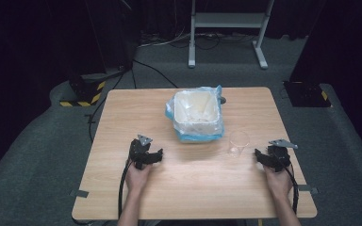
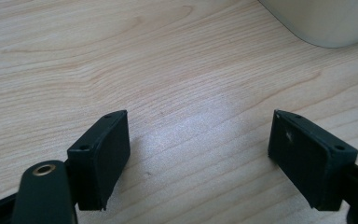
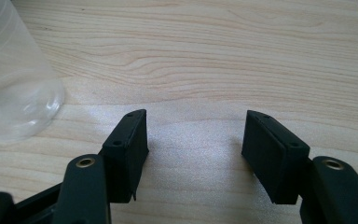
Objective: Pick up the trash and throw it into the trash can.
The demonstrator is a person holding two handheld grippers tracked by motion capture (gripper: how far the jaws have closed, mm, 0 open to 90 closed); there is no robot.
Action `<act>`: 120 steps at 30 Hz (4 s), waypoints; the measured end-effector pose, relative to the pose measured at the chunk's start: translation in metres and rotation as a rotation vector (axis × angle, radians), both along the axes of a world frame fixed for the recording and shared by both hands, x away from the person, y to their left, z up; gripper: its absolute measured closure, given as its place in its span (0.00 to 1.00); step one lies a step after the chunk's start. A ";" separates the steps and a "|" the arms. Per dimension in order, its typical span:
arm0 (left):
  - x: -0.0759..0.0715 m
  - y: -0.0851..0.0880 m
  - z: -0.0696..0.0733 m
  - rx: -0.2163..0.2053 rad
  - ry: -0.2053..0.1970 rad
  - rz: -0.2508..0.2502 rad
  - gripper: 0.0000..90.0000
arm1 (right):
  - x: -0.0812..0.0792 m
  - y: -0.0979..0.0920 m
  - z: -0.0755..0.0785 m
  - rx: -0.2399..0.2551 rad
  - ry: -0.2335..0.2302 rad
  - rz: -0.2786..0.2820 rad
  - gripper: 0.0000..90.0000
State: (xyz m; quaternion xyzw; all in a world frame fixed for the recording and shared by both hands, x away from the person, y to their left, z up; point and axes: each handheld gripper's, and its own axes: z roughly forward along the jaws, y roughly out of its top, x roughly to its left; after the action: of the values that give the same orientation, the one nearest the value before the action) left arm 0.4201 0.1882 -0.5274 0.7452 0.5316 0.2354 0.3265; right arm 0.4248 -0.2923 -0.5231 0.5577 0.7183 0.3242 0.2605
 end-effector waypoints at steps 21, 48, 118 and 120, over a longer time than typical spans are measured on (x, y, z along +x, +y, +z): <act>0.000 0.000 0.000 0.001 0.002 -0.001 0.23 | 0.000 0.000 0.000 -0.003 0.001 -0.003 0.44; 0.000 0.000 0.000 0.001 -0.001 -0.001 0.23 | -0.012 -0.005 0.016 0.066 -0.044 0.028 0.58; 0.000 0.000 0.000 0.000 0.001 -0.004 0.23 | 0.011 0.032 0.097 0.150 -0.112 0.239 0.66; 0.000 0.000 0.000 0.000 0.001 -0.003 0.23 | 0.012 0.034 0.096 0.153 -0.107 0.247 0.67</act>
State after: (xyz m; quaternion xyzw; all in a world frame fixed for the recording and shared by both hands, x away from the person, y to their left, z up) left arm 0.4201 0.1883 -0.5273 0.7463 0.5304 0.2346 0.3266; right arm 0.4368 -0.2582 -0.4269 0.4652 0.7397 0.4368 0.2136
